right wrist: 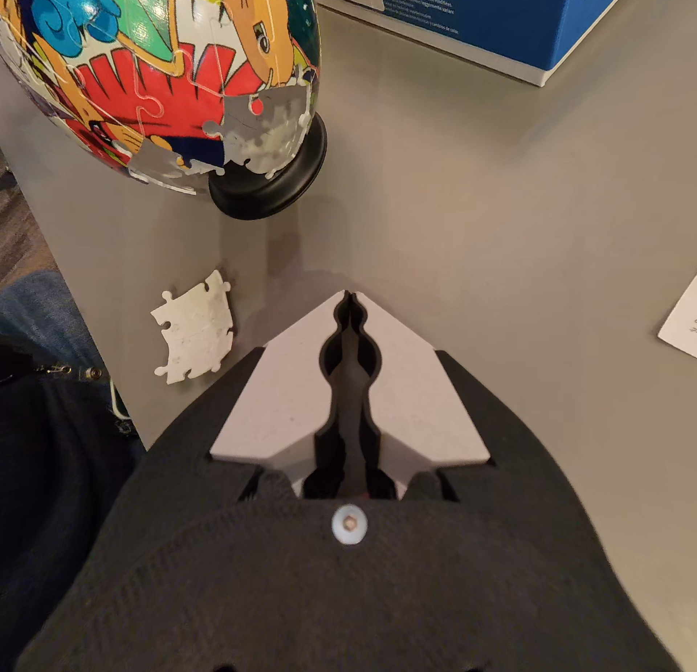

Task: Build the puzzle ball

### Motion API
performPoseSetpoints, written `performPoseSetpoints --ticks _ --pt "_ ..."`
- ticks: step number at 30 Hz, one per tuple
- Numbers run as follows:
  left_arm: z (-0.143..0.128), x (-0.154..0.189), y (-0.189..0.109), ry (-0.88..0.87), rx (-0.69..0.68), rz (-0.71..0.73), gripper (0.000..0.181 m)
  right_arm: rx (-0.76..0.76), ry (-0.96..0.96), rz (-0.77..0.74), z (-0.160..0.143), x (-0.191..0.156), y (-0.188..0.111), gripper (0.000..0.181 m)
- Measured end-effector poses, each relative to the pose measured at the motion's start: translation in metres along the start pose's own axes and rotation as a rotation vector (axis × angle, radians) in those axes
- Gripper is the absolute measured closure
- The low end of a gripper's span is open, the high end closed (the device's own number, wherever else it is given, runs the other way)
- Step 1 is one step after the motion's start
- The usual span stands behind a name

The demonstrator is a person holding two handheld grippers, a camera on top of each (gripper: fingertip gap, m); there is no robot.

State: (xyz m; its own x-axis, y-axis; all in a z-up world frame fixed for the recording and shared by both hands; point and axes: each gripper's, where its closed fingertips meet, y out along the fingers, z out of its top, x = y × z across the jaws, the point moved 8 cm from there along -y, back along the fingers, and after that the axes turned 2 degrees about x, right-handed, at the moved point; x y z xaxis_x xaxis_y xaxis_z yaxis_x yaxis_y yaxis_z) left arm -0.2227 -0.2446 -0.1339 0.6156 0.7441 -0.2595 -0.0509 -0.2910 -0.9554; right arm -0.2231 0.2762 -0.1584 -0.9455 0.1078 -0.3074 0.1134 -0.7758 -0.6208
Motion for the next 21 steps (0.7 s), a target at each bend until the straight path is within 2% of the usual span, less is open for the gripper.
performPoseSetpoints --ticks 3,5,7,9,10,15,16,21 --pt "0.011 0.001 0.005 0.138 -0.124 -0.021 0.145 0.001 0.002 0.001 0.0 0.0 0.0 0.181" --pt "0.018 -0.005 0.006 0.18 -0.186 -0.012 0.13 0.005 0.003 0.002 0.0 0.001 0.0 0.181" --pt "0.022 -0.007 0.008 0.208 -0.213 -0.069 0.133 0.018 0.007 0.004 0.0 0.001 -0.001 0.181" --pt "0.023 -0.006 0.008 0.252 -0.213 -0.152 0.148 0.029 0.009 0.006 0.0 0.001 -0.003 0.181" --pt "0.024 -0.006 0.009 0.24 -0.222 -0.172 0.149 0.034 0.009 0.006 0.0 0.001 -0.003 0.181" --pt "0.023 -0.005 0.007 0.262 -0.218 -0.165 0.154 0.054 0.006 0.018 0.0 0.001 -0.005 0.181" --pt "0.023 -0.003 0.005 0.256 -0.206 -0.182 0.166 0.057 0.006 0.021 0.0 0.001 -0.005 0.181" --pt "0.017 -0.001 -0.001 0.225 -0.141 -0.139 0.179 0.074 0.007 0.032 0.0 0.001 -0.007 0.181"
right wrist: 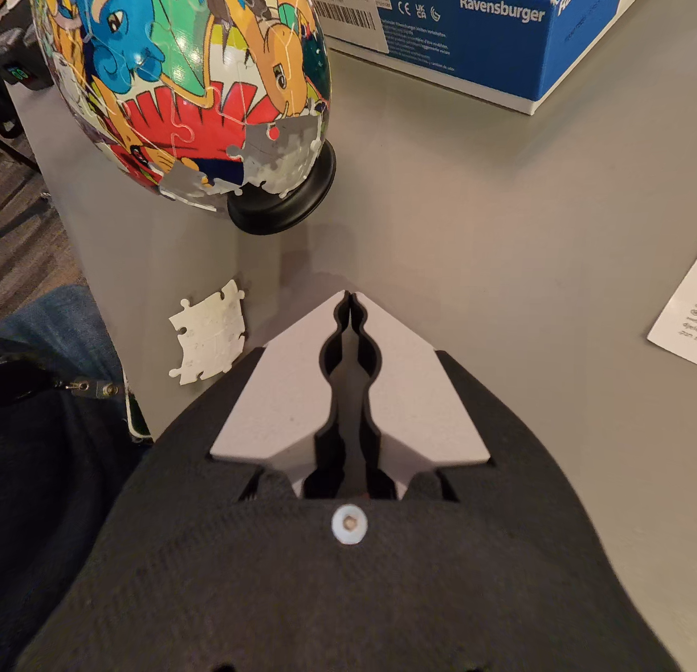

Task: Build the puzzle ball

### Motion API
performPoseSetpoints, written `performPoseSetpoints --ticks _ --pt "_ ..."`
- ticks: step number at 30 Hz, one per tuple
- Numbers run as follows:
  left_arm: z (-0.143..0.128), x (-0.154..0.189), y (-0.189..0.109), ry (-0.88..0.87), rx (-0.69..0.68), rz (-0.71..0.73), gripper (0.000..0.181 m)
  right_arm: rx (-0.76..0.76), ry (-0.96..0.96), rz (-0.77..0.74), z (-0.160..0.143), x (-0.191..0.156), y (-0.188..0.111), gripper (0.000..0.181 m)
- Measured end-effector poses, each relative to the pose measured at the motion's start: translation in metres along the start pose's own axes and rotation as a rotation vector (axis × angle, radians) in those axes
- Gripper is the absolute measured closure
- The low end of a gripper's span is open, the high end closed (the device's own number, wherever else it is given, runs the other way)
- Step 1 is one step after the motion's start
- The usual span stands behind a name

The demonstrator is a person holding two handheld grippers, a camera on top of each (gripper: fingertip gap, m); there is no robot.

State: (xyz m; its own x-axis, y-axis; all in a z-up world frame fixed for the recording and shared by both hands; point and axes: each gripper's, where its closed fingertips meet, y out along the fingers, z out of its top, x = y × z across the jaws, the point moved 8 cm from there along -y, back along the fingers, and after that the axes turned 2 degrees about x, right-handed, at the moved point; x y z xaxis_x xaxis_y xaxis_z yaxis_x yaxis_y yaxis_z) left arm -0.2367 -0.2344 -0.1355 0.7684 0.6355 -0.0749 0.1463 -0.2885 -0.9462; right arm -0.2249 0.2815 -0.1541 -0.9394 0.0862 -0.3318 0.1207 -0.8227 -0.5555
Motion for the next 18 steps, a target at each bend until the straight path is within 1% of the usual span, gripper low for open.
performPoseSetpoints --ticks 3,5,8,10,13,14,16,18 --pt "-0.005 0.002 -0.003 -0.018 0.013 0.018 0.181 0.009 0.008 0.007 0.0 0.001 -0.001 0.181" --pt "-0.007 0.005 -0.008 -0.04 0.053 0.034 0.181 0.014 0.012 0.012 0.001 0.001 -0.002 0.181" --pt "-0.011 0.014 -0.031 -0.077 0.131 0.089 0.181 0.046 0.032 0.029 0.003 0.003 -0.006 0.181" --pt "-0.014 0.027 -0.06 -0.11 0.228 0.152 0.181 0.079 0.061 0.048 0.006 0.004 -0.012 0.181" --pt "-0.015 0.063 -0.12 -0.15 0.39 0.282 0.181 0.153 0.062 0.052 0.02 0.001 -0.029 0.181" --pt "-0.013 0.082 -0.141 -0.149 0.453 0.316 0.181 0.189 0.06 0.065 0.027 -0.002 -0.036 0.181" --pt "-0.008 0.125 -0.181 -0.139 0.53 0.428 0.181 0.236 0.042 0.087 0.039 -0.011 -0.05 0.181" --pt "0.005 0.174 -0.214 -0.105 0.638 0.495 0.181 0.272 0.027 0.126 0.047 -0.023 -0.062 0.181"
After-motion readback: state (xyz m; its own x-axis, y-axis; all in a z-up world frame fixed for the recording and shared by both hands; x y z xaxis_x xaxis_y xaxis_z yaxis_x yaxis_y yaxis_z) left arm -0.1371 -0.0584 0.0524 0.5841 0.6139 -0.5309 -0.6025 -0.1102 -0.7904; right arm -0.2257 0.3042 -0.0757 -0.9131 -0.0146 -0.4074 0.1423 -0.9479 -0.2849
